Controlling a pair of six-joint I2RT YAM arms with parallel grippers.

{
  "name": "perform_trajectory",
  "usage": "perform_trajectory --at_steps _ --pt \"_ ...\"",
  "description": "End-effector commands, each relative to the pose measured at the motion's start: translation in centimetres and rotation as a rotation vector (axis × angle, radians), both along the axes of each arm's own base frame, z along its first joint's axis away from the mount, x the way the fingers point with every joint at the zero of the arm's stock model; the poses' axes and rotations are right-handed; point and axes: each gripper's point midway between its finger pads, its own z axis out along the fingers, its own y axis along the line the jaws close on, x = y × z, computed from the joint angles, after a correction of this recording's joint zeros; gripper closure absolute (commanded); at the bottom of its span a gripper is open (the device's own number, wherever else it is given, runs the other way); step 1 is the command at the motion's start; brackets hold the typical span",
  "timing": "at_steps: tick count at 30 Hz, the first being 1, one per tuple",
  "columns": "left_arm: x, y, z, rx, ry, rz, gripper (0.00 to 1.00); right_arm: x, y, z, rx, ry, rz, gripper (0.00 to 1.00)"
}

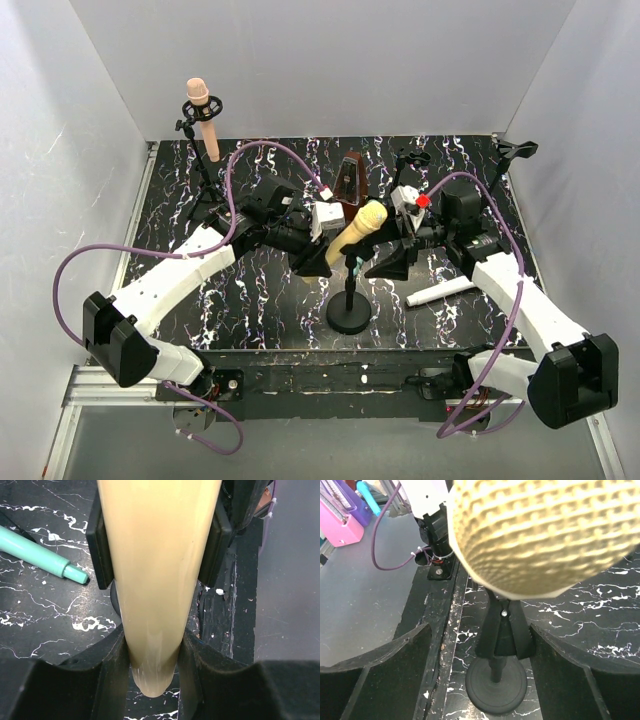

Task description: Attach the microphones to the stand

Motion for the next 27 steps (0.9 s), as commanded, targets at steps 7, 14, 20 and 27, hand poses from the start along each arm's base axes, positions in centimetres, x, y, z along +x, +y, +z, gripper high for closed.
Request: perform_trajectory --at_steps 7,14,20,27 --pt "0.4 0.5 3.1 -0.058 -0.063 0.095 0.38 -1.7 -2.2 -0.2 0.001 -0.085 0.006 0.11" --pt "-0.8 1.2 4.8 -0.123 -0.093 0.103 0.02 -2.1 -3.1 -0.6 0.005 -0.112 -0.014 0.08" --pt "-2.4 2.6 5.5 -0.162 -0.123 0.116 0.02 -2.3 -4.2 -2.1 -0.03 -0.11 -0.073 0.04" --pt "-3.6 4.9 5.9 -0.188 -0.214 0.159 0.02 -2.4 -5.7 -3.8 -0.055 -0.064 -0.142 0.02"
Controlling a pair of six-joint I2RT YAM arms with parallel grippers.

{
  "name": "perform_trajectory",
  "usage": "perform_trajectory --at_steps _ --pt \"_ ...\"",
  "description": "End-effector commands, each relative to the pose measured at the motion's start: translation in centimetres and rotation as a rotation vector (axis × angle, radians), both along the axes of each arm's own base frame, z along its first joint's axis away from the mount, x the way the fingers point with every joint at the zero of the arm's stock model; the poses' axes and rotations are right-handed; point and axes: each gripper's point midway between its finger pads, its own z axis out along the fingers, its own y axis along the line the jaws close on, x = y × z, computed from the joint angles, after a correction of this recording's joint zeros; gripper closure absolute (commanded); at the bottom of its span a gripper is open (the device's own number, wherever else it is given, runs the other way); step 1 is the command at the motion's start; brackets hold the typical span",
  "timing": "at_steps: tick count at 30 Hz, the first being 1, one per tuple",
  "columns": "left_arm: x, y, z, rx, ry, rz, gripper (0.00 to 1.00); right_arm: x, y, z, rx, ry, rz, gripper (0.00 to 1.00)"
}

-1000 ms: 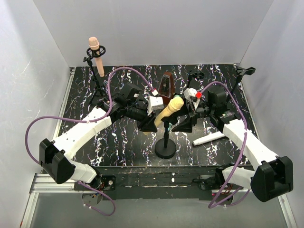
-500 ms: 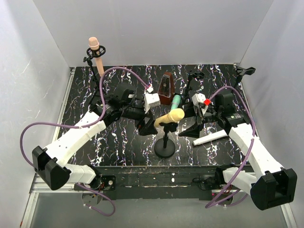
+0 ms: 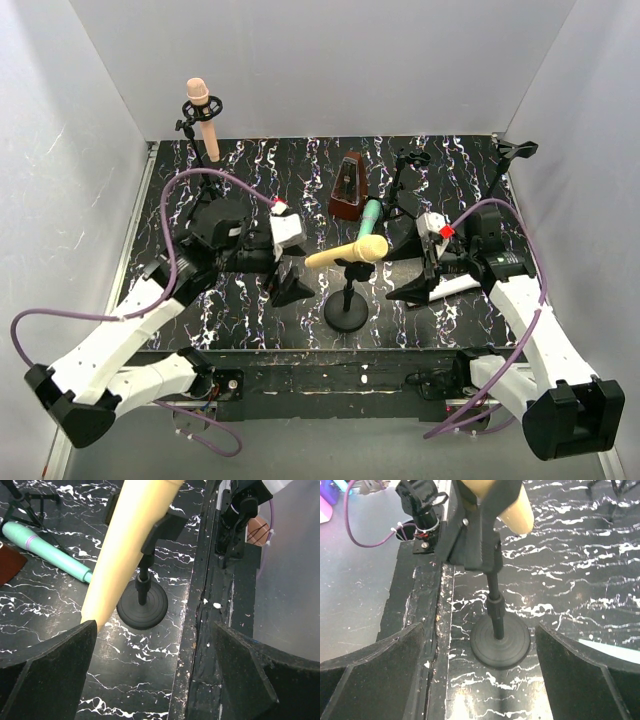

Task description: Attach the microphones to the stand

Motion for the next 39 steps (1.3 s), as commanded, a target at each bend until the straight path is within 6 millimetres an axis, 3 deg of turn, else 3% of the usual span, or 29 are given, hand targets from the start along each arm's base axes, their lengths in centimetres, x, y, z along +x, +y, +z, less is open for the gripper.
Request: perform_trajectory --at_steps 1,18,39 --pt "-0.2 1.4 0.8 -0.027 -0.072 0.047 0.02 -0.2 -1.1 -0.8 -0.004 0.016 -0.045 0.02" --pt "-0.2 3.7 2.1 -0.14 -0.184 0.198 0.02 1.3 -4.7 -4.1 -0.003 0.107 -0.256 0.02" --pt "0.0 3.2 5.8 -0.195 -0.328 0.141 0.02 2.4 -6.1 -4.8 -0.009 0.084 -0.331 0.02"
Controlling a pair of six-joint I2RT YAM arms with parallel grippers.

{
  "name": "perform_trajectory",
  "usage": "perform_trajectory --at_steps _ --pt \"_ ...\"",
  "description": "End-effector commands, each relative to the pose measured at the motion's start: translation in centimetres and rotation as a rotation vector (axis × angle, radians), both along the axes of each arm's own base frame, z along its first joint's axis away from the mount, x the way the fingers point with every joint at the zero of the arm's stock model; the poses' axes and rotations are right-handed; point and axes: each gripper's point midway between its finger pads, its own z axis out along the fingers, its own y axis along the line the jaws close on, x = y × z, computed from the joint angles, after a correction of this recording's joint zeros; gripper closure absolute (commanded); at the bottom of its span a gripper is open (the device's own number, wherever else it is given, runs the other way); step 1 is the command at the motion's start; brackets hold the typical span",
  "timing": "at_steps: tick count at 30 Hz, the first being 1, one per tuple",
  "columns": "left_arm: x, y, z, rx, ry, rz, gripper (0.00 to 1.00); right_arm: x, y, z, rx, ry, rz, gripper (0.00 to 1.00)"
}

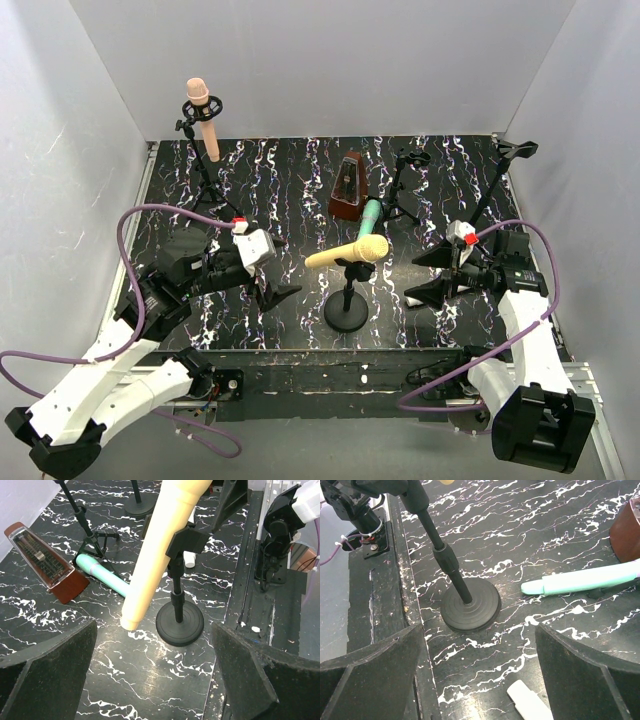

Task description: Attach the microphones to the stand

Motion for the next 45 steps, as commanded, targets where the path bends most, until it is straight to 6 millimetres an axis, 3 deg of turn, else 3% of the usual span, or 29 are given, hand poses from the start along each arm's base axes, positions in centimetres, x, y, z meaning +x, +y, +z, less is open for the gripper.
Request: perform_trajectory --at_steps 1,10,20,26,45 --pt "0.2 -0.2 3.0 -0.056 -0.07 -0.008 0.02 -0.1 -0.1 0.0 0.003 -0.022 0.002 0.02" --pt "1.0 -0.7 4.3 -0.102 -0.076 0.018 0.02 0.0 -0.3 -0.1 0.0 -0.027 -0.005 0.02" --pt "1.6 -2.5 5.0 -0.118 -0.083 -0.046 0.02 0.2 -0.5 -0.1 0.016 -0.015 -0.014 0.02" --pt "-0.1 -4.0 5.4 -0.116 -0.12 -0.22 0.02 0.4 -0.7 -0.2 0.016 -0.015 -0.026 0.02" --pt "2.9 -9.2 2.6 -0.053 -0.094 -0.419 0.02 0.3 -0.7 -0.1 0.016 -0.026 -0.027 0.02"
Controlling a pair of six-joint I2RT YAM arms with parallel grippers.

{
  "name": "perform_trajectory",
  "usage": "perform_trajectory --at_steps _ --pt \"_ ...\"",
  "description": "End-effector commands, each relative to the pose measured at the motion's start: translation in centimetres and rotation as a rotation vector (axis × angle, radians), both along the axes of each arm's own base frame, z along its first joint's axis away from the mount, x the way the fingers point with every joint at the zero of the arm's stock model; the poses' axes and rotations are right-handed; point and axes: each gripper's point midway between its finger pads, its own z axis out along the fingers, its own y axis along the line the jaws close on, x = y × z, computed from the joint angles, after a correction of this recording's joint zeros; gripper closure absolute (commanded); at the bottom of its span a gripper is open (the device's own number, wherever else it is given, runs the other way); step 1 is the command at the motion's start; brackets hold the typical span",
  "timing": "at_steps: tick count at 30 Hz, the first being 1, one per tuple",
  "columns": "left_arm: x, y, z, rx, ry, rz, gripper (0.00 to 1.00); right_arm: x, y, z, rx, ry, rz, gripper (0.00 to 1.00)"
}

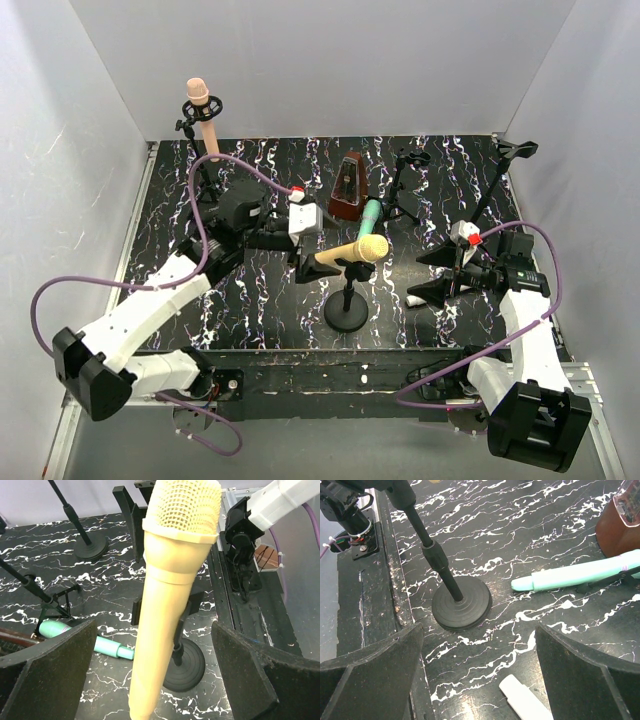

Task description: Attach the microphones to the stand

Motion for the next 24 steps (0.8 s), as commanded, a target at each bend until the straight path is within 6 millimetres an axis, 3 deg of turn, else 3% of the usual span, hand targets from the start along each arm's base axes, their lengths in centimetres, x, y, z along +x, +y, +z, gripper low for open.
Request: perform_trajectory --at_steps 1,11,17,24 --pt "0.0 -1.0 1.6 -0.037 -0.056 -0.08 0.02 -0.4 0.1 0.2 0.022 -0.007 0.012 0.02" --pt "-0.2 -2.5 0.5 -0.042 0.01 -0.188 0.03 -0.3 0.1 0.1 0.017 -0.009 0.011 0.02" --pt "-0.6 -3.0 0.6 -0.056 0.049 -0.226 0.19 -0.2 0.0 0.1 0.014 -0.013 0.008 0.02" --pt "-0.6 -3.3 0.8 -0.072 0.057 -0.225 0.32 -0.3 0.1 0.0 0.014 -0.011 0.008 0.02"
